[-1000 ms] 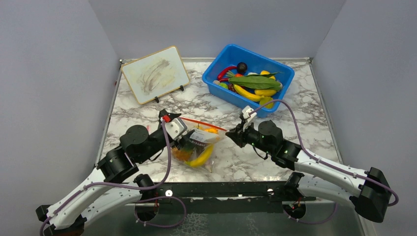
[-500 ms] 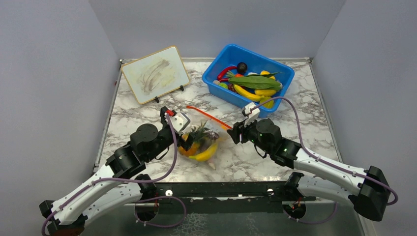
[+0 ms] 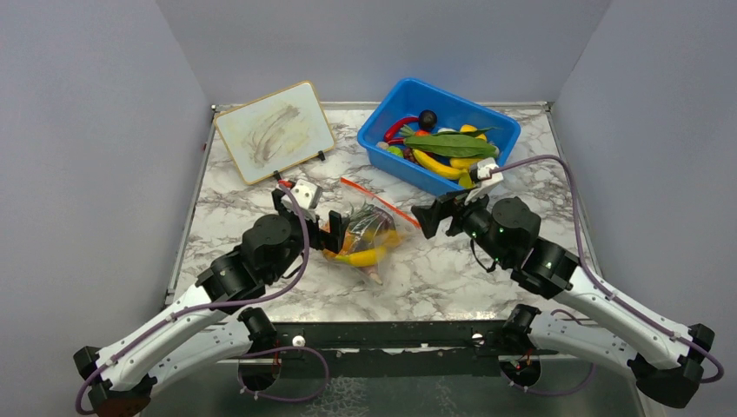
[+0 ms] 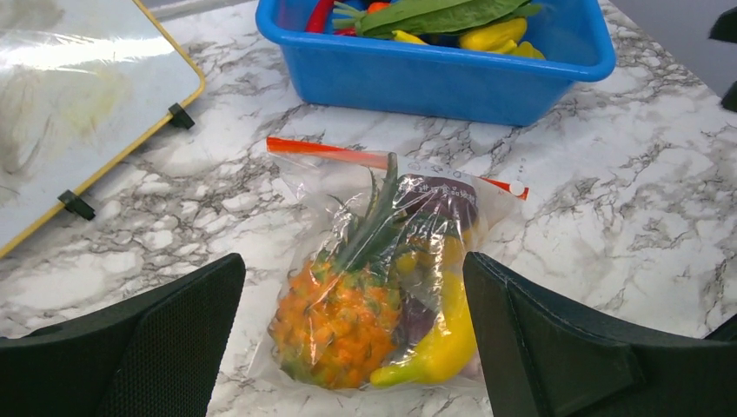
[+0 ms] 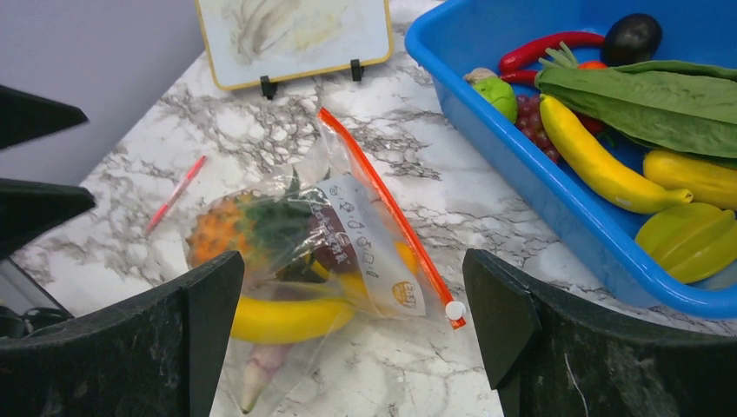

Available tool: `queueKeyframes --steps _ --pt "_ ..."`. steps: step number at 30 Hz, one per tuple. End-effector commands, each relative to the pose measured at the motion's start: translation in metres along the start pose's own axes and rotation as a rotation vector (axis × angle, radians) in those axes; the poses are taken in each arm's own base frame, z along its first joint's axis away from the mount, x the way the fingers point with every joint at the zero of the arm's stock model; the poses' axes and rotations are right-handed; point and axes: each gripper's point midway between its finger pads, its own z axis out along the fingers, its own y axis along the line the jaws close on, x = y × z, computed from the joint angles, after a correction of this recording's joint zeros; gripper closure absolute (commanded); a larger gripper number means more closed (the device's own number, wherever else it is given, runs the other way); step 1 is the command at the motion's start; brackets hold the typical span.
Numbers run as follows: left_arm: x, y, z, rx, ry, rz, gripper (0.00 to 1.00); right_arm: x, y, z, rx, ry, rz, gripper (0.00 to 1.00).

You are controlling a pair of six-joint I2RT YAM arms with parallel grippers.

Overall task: Place the food in the zip-top bag and seal the zipper
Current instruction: Place the zipper food storage bag at the center of the board, then reset both arms

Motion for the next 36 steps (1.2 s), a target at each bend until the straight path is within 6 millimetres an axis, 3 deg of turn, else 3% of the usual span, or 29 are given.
queueKeyframes --steps 1,5,12,20,36 --pt "-0.007 -0.002 0.004 -0.029 0.006 -0.103 0.01 -0.009 -0.011 -0.017 0.081 0.054 0.060 0.00" --pt "-0.025 -0.008 0.000 0.004 -0.039 -0.133 0.01 -0.020 -0.019 -0.028 0.128 0.030 0.104 0.00" --pt "-0.054 0.004 -0.011 -0.038 -0.128 -0.126 0.01 -0.048 -0.017 -0.047 0.101 -0.047 0.166 0.00" --pt "-0.060 0.012 -0.019 -0.061 -0.169 -0.148 0.01 -0.053 -0.019 -0.055 0.092 -0.090 0.184 0.00" --pt "-0.064 -0.003 -0.023 0.035 -0.203 -0.124 0.01 -0.050 -0.021 -0.055 0.089 -0.111 0.195 0.00"
